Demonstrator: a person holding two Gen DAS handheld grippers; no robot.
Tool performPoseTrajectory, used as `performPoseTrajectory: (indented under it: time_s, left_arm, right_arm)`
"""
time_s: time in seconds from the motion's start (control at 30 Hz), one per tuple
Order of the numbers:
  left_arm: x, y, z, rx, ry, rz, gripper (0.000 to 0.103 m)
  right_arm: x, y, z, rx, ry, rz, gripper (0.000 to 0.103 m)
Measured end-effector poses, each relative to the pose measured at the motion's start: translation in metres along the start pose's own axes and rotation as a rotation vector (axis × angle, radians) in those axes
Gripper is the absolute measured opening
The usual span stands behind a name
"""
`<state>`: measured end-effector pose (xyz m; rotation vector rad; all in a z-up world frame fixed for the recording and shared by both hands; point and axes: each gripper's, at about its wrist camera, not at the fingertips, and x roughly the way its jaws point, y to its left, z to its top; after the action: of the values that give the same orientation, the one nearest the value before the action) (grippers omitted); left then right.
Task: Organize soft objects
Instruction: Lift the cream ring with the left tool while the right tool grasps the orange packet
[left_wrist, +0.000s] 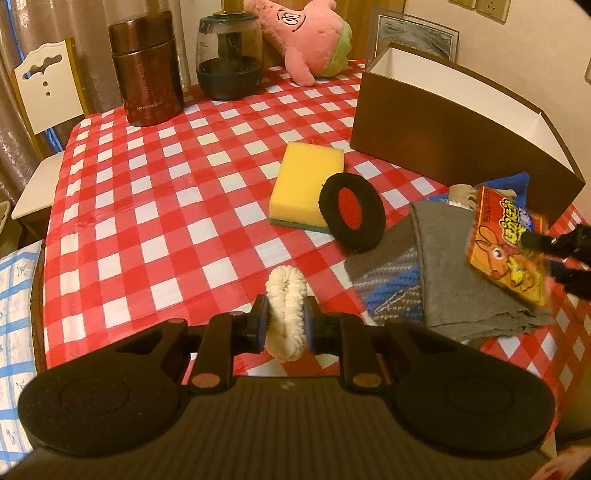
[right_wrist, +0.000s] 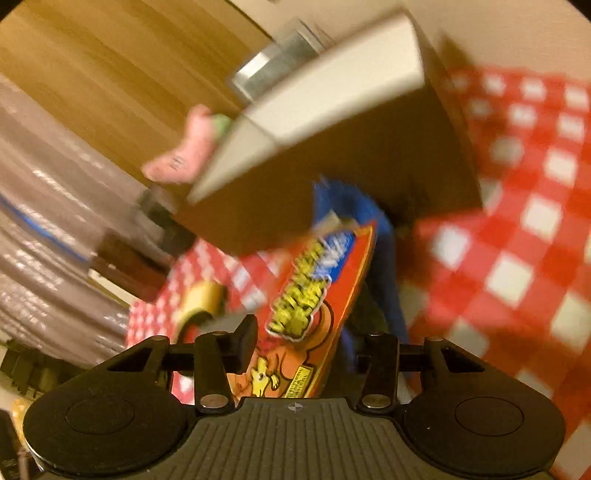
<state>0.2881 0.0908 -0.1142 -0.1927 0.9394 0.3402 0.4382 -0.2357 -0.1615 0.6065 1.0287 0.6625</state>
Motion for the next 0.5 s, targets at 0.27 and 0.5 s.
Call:
performPoseTrajectory:
  time_s: [0.27, 0.5]
  left_arm:
    - [-0.009, 0.021, 0.005, 0.040, -0.015, -0.040, 0.018]
    - [-0.015, 0.038, 0.011, 0.066, -0.023, -0.077, 0.018]
  right_arm:
    - [0.002, 0.002, -0.002, 0.103, -0.056, 0.018, 0.017]
    - [-0.009, 0.031, -0.001, 0.087, -0.110, 0.006, 0.003]
